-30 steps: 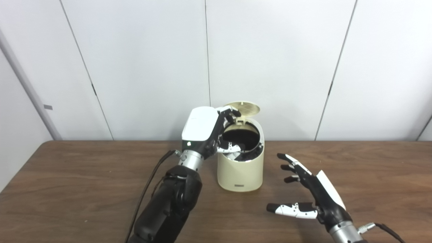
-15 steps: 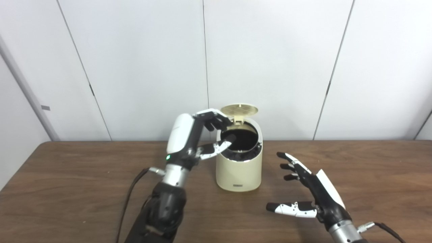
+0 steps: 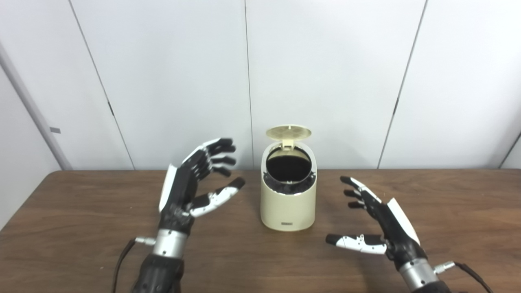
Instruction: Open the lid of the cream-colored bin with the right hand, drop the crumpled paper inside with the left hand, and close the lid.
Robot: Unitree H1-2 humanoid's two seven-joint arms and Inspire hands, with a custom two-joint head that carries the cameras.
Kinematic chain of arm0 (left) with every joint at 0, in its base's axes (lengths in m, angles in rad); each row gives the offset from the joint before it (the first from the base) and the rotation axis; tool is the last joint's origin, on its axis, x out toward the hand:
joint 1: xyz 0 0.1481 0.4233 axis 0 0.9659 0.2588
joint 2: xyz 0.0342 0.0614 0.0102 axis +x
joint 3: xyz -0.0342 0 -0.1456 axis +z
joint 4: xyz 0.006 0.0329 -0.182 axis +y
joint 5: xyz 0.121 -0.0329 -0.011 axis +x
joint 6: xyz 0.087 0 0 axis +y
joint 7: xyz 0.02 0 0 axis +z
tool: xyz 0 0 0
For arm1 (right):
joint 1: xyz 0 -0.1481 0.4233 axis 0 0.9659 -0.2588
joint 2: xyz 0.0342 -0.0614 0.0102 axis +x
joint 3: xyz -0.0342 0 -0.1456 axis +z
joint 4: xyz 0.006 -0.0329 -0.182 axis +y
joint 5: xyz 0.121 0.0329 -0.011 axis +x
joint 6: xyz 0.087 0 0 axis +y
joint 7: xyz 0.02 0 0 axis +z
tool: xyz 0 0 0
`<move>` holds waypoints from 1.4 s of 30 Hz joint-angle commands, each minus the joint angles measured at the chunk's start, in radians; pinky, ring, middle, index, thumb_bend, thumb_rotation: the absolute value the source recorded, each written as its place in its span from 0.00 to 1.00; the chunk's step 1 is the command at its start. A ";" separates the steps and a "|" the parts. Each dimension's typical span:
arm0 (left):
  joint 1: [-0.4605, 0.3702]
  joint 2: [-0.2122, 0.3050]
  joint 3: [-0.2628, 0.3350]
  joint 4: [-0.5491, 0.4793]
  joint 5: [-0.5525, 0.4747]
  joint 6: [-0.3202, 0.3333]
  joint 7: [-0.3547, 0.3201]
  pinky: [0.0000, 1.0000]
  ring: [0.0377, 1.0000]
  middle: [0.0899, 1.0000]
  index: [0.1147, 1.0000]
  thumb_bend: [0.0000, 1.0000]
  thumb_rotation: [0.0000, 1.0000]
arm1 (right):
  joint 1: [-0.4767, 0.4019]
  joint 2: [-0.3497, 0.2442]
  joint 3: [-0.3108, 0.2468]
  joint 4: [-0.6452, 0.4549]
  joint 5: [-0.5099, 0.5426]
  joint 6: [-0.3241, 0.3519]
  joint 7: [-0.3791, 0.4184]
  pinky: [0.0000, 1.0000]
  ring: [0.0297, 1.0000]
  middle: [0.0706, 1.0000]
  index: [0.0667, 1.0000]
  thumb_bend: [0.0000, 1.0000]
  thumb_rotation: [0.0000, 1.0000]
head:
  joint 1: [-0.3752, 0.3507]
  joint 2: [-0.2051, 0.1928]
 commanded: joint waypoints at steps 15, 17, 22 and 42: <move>0.169 0.032 0.043 0.052 0.007 -0.089 -0.030 0.55 0.62 0.68 0.71 0.63 0.04 | -0.107 -0.030 -0.007 0.005 0.010 -0.071 -0.012 0.73 0.83 0.90 0.87 0.74 0.39 | 0.004 -0.008; 0.182 0.034 0.041 0.078 0.012 -0.104 -0.034 0.55 0.62 0.68 0.71 0.64 0.01 | -0.123 -0.035 -0.009 0.005 0.016 -0.065 -0.004 0.74 0.84 0.92 0.88 0.73 0.37 | 0.005 -0.011; 0.205 0.027 0.035 0.133 0.005 -0.134 -0.043 0.55 0.63 0.68 0.71 0.64 0.00 | -0.180 -0.050 -0.012 0.015 0.018 -0.056 -0.001 0.75 0.85 0.92 0.87 0.74 0.34 | 0.008 -0.018; 0.231 -0.007 0.021 0.169 -0.004 -0.163 -0.063 0.58 0.65 0.70 0.72 0.65 0.00 | -0.481 -0.108 0.077 0.077 -0.109 0.122 0.111 0.70 0.86 0.91 0.88 0.72 0.40 | 0.027 -0.030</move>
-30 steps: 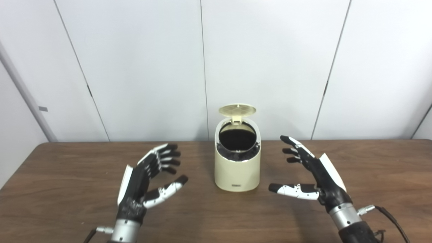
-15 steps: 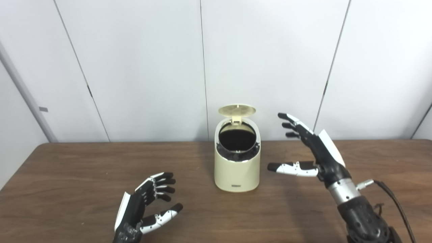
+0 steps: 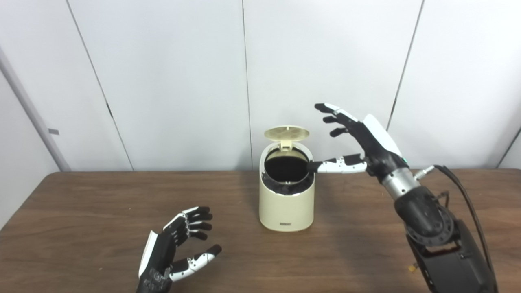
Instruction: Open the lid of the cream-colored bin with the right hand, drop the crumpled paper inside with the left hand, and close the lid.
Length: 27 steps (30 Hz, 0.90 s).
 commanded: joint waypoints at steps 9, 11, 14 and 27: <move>0.019 -0.014 -0.007 0.026 -0.012 -0.032 -0.003 0.57 0.64 0.69 0.72 0.65 0.00 | -0.122 -0.037 0.049 0.051 -0.042 -0.056 0.007 0.75 0.88 0.86 0.83 0.73 0.44 | 0.004 0.001; 0.020 -0.012 -0.006 0.023 -0.017 -0.025 -0.006 0.57 0.64 0.69 0.71 0.65 0.00 | -0.124 -0.037 0.057 0.056 -0.046 -0.067 0.007 0.76 0.88 0.85 0.82 0.72 0.45 | 0.005 0.001; 0.022 -0.012 -0.007 0.019 -0.029 -0.019 -0.013 0.57 0.64 0.69 0.72 0.66 0.00 | -0.127 -0.038 0.070 0.043 -0.060 -0.046 0.026 0.77 0.90 0.85 0.82 0.72 0.48 | 0.002 0.000; 0.024 -0.022 -0.009 0.010 -0.027 -0.005 -0.022 0.58 0.64 0.68 0.72 0.65 0.00 | -0.104 -0.038 0.085 -0.056 -0.066 -0.023 0.114 0.81 0.97 0.83 0.78 0.72 0.48 | 0.007 0.010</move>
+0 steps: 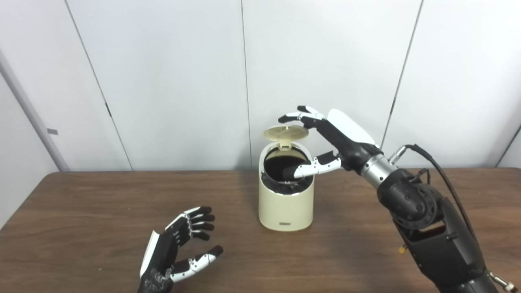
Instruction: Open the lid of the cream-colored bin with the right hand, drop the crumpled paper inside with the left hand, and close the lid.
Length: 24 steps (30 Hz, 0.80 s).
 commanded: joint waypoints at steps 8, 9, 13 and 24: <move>0.024 -0.025 -0.006 -0.005 -0.007 0.009 0.010 0.57 0.64 0.68 0.72 0.65 0.00 | -0.024 -0.019 0.003 -0.059 -0.019 -0.047 -0.005 0.78 0.96 0.80 0.74 0.71 0.48 | 0.006 0.012; 0.025 -0.025 -0.006 -0.005 -0.003 0.008 0.011 0.57 0.63 0.67 0.72 0.66 0.00 | -0.023 -0.020 0.006 -0.061 -0.021 -0.050 -0.004 0.78 0.96 0.80 0.74 0.71 0.47 | 0.006 0.012; 0.026 -0.022 -0.005 -0.003 -0.011 0.005 0.004 0.57 0.64 0.68 0.72 0.65 0.00 | -0.014 -0.028 0.014 -0.069 -0.046 -0.066 -0.007 0.79 0.94 0.75 0.70 0.71 0.45 | 0.007 0.018; 0.026 -0.024 -0.005 -0.015 -0.002 0.018 0.006 0.58 0.65 0.69 0.72 0.65 0.00 | 0.008 -0.050 0.039 -0.075 -0.094 -0.068 0.011 0.88 0.92 0.69 0.67 0.71 0.40 | 0.012 0.032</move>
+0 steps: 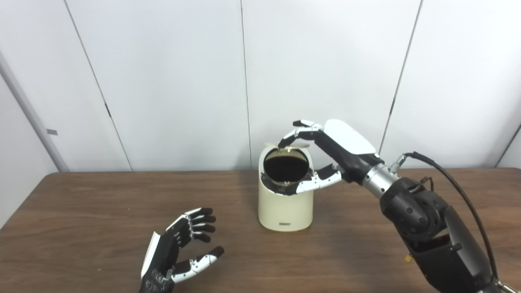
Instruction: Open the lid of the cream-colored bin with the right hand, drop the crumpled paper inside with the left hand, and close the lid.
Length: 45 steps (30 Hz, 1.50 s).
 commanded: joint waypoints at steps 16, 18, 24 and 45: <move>0.026 -0.015 -0.008 -0.029 0.004 0.024 0.007 0.57 0.65 0.69 0.72 0.65 0.00 | -0.003 -0.037 0.022 -0.023 -0.068 -0.049 0.019 0.99 0.90 0.67 0.66 0.72 0.45 | 0.005 0.027; 0.025 -0.015 -0.008 -0.029 0.006 0.025 0.008 0.58 0.65 0.69 0.72 0.65 0.00 | 0.000 -0.039 0.024 -0.014 -0.067 -0.060 0.021 0.99 0.90 0.66 0.66 0.72 0.46 | 0.005 0.027; 0.023 -0.014 -0.008 -0.030 0.003 0.027 0.005 0.59 0.65 0.68 0.72 0.66 0.00 | 0.013 -0.044 0.036 -0.016 -0.078 -0.072 0.030 0.97 0.89 0.66 0.66 0.73 0.47 | 0.009 0.033; 0.031 -0.020 -0.012 -0.063 0.001 0.062 0.006 0.59 0.65 0.69 0.72 0.65 0.00 | 0.035 -0.078 0.112 0.014 -0.258 -0.196 0.006 0.89 0.85 0.63 0.64 0.78 0.40 | 0.022 0.048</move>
